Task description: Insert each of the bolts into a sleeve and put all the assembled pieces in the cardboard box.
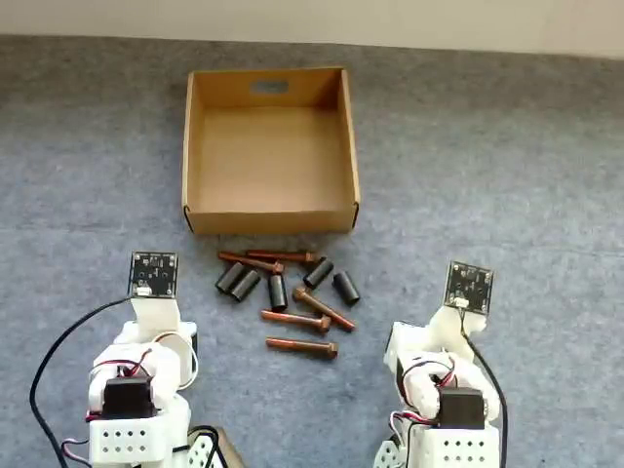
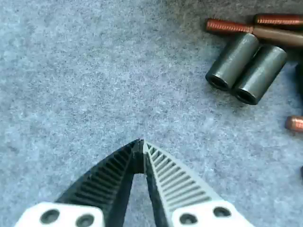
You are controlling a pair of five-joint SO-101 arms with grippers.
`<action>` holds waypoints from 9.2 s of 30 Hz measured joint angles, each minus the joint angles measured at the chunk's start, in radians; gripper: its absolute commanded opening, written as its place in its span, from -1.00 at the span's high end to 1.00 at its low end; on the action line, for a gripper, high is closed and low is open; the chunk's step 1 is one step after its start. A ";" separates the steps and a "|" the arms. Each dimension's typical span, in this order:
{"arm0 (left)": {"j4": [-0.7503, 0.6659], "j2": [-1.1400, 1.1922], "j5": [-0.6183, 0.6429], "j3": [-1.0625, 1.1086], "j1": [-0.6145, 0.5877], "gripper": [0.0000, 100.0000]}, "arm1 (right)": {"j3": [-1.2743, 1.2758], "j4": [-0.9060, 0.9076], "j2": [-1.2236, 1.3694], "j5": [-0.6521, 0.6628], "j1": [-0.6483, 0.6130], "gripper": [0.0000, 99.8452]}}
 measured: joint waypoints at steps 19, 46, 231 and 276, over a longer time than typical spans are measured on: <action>0.000 0.000 0.000 0.000 0.000 0.98 | 0.000 0.000 0.000 0.000 0.000 0.97; 0.000 0.000 0.000 0.000 0.000 0.98 | 0.000 0.000 0.000 0.000 0.000 0.97; 0.000 0.000 0.000 0.000 0.000 0.98 | -0.269 -0.377 1.046 0.582 -0.238 0.99; 0.000 0.000 0.000 0.000 0.000 0.98 | -0.259 -0.382 1.046 0.500 -0.178 0.99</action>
